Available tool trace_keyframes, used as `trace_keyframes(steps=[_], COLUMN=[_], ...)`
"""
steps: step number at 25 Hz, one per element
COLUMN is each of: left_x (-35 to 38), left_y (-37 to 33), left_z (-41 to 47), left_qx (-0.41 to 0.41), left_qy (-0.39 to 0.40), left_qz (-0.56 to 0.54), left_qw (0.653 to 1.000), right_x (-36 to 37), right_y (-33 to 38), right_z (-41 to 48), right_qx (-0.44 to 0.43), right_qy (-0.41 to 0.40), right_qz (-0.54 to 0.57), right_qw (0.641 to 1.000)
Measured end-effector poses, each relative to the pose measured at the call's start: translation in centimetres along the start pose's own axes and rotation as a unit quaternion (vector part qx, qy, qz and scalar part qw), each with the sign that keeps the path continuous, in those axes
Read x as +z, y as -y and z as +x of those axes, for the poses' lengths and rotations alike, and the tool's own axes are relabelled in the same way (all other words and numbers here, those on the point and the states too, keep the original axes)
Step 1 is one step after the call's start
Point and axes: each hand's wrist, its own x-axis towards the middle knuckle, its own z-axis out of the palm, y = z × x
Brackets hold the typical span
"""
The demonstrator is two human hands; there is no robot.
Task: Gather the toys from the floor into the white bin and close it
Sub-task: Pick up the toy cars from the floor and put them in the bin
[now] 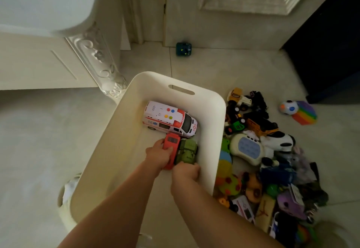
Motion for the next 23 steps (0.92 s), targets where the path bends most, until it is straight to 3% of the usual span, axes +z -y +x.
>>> trace_keyframes(steps=[3,5,8,12,14,16,18,20,23], left_x=[-0.3,-0.4,-0.3,2.0,4.4,7.3,10.2,12.7,15.4], left_y=[-1.7,-3.5,-7.6,-13.7,-15.4,-16.2,-16.5,-16.0,-15.0], left_z=[-1.4,-2.5,-5.3,-11.2,-14.2,-16.0,-16.4,-15.2,-11.7], left_qx=[-0.022,-0.02,0.052,0.214,0.297,0.364,0.392,0.355,0.248], left_qy=[-0.007,-0.052,-0.094,-0.131,-0.152,-0.12,-0.066,-0.008,0.042], left_qz=[-0.026,0.001,0.028,0.015,0.007,0.016,0.048,0.065,0.05], left_qw=[0.999,0.998,0.994,0.968,0.943,0.923,0.916,0.933,0.966], right_x=[-1.4,-2.9,-5.6,-12.3,-16.7,-20.0,-22.0,-23.4,-23.7], right_y=[1.7,2.9,5.7,9.7,10.9,11.5,11.6,11.4,10.9], right_z=[-1.3,-2.7,-4.9,-6.1,-5.1,-2.4,1.5,6.1,12.2], right_qx=[0.03,0.033,0.032,-0.132,-0.193,-0.236,-0.28,-0.314,-0.348], right_qy=[0.06,0.159,0.233,0.244,0.237,0.2,0.117,0.03,-0.026], right_qz=[0.01,0.09,0.119,0.162,0.198,0.217,0.146,-0.005,-0.149], right_qw=[0.998,0.983,0.965,0.947,0.931,0.926,0.941,0.949,0.925])
